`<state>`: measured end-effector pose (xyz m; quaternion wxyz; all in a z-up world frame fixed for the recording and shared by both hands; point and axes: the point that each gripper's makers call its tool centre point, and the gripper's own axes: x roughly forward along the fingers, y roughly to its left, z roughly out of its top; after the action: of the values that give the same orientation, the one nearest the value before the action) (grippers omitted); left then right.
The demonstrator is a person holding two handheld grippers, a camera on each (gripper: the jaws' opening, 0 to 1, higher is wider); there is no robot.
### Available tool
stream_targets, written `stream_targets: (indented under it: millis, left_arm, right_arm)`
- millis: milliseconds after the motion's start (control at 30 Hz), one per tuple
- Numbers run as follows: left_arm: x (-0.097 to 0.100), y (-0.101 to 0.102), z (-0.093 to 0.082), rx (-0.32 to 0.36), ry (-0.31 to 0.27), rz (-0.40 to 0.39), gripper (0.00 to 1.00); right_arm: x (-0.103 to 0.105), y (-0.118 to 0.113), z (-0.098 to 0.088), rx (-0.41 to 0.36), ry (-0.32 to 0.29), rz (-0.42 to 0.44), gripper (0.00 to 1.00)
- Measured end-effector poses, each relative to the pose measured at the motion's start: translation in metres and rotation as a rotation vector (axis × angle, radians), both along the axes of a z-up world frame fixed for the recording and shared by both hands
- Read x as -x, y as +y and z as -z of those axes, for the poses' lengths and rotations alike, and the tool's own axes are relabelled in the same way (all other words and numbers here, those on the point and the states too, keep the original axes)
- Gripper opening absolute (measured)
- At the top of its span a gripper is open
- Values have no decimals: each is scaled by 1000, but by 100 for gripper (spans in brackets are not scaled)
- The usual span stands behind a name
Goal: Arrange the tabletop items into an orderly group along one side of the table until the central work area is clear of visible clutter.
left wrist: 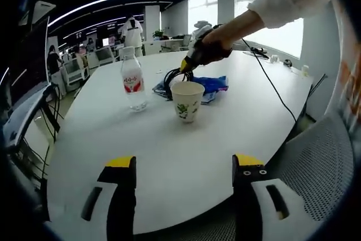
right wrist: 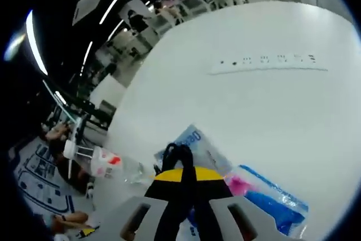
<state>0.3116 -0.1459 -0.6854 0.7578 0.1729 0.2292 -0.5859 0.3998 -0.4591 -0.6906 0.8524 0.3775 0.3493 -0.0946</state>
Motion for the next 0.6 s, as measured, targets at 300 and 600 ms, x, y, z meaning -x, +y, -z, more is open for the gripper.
stream_targets:
  millis: [300, 600]
  left_arm:
    - [0, 1, 2, -10, -1, 2, 69]
    - [-2, 1, 4, -16, -4, -4, 70]
  right_arm:
    - [14, -1, -39, -123, -176, 115, 0]
    - [52, -6, -67, -187, -279, 180, 0]
